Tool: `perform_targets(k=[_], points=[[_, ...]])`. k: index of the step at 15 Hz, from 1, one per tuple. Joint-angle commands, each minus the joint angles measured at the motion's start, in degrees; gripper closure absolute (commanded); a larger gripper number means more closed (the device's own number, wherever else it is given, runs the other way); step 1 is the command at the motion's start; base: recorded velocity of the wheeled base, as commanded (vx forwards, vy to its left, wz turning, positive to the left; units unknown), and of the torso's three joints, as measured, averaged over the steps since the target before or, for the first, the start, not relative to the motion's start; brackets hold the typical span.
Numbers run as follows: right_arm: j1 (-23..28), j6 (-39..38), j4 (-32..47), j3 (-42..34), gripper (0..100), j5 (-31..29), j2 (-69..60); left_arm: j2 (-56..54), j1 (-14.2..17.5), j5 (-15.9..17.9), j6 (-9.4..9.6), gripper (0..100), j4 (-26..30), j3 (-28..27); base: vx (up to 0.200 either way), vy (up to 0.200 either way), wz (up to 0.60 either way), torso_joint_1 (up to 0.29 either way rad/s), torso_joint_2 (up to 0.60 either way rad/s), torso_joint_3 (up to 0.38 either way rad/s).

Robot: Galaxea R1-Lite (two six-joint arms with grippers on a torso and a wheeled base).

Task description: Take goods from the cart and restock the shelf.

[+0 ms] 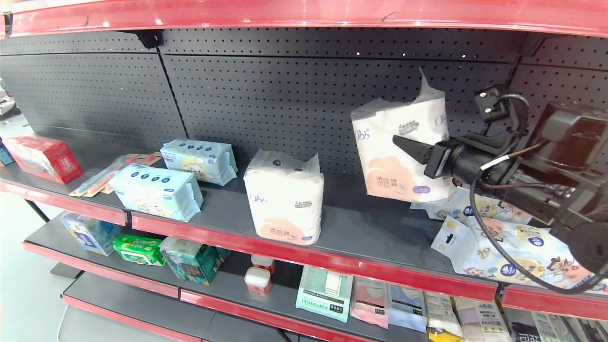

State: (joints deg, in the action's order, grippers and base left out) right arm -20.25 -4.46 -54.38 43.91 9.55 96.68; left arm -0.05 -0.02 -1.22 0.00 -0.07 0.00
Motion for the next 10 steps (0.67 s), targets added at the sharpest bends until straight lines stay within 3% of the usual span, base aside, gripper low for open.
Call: perform_targets(k=[1,5,10], points=[[0.21,-0.28,-3.45,3.46,100,3.20,8.79,0.05,0.02,-0.01,0.00,0,-0.01,0.00,0.000,0.000,0.00,0.000,0.00,0.000],[1.44,-2.04,-3.63,12.08,100,6.36,15.99,0.05,0.02,-0.01,0.00,0,-0.01,0.00,0.000,0.000,0.00,0.000,0.00,0.000],[3.11,-2.04,-3.63,16.21,100,13.66,22.23,0.05,0.02,-0.01,0.00,0,-0.01,0.00,0.000,0.000,0.00,0.000,0.00,0.000]])
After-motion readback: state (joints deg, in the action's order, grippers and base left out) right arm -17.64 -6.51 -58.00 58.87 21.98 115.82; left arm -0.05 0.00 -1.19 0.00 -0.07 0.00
